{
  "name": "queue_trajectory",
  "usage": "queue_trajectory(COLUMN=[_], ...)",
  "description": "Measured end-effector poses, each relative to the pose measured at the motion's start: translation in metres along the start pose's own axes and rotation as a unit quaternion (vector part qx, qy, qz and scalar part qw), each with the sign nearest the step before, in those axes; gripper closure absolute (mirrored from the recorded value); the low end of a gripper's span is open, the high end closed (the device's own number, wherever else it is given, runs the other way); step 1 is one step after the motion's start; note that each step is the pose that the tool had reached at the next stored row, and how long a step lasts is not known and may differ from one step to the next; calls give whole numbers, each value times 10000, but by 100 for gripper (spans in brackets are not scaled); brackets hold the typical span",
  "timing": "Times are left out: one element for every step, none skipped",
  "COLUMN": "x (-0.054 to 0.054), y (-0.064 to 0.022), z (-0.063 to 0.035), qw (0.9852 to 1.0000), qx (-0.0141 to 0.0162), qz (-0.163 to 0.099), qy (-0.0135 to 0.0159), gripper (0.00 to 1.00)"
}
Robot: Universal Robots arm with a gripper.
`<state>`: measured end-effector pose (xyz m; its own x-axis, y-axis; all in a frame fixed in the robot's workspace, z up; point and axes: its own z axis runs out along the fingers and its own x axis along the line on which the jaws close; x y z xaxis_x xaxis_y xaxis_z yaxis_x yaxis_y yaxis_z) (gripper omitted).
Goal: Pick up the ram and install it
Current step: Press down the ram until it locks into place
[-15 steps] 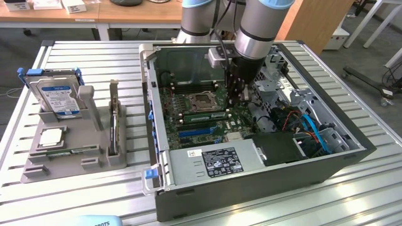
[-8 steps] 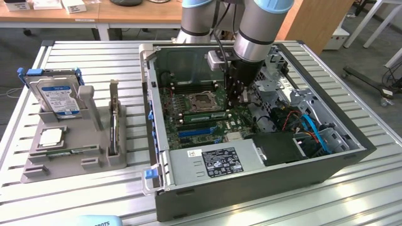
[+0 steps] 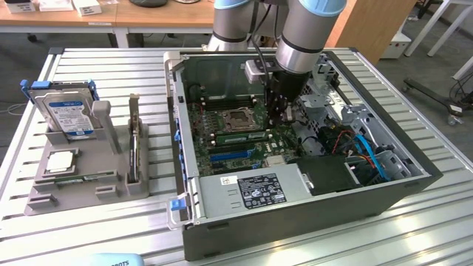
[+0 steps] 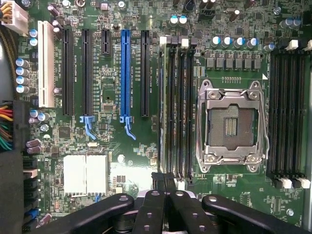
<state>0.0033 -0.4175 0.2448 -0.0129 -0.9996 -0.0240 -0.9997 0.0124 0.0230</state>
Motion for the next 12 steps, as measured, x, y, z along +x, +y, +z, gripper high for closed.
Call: queue_trajectory(x=[0,0,0,0,-1,0,0,0,0,0,0,0], y=[-6,-10,-15,-19,-25,-29,-31,-30,-31,-31,-31,-32], z=[0,0,0,0,0,0,0,-1,0,1,6,11], qw=[10000,10000,10000,10000,10000,10000,10000,10000,10000,10000,10000,10000], qx=[0,0,0,0,0,0,0,0,0,0,0,0], qz=[0,0,0,0,0,0,0,1,1,1,0,0], qy=[0,0,0,0,-1,0,0,0,0,-1,-1,-1], gripper=[90,90,90,90,90,90,90,90,90,90,90,90])
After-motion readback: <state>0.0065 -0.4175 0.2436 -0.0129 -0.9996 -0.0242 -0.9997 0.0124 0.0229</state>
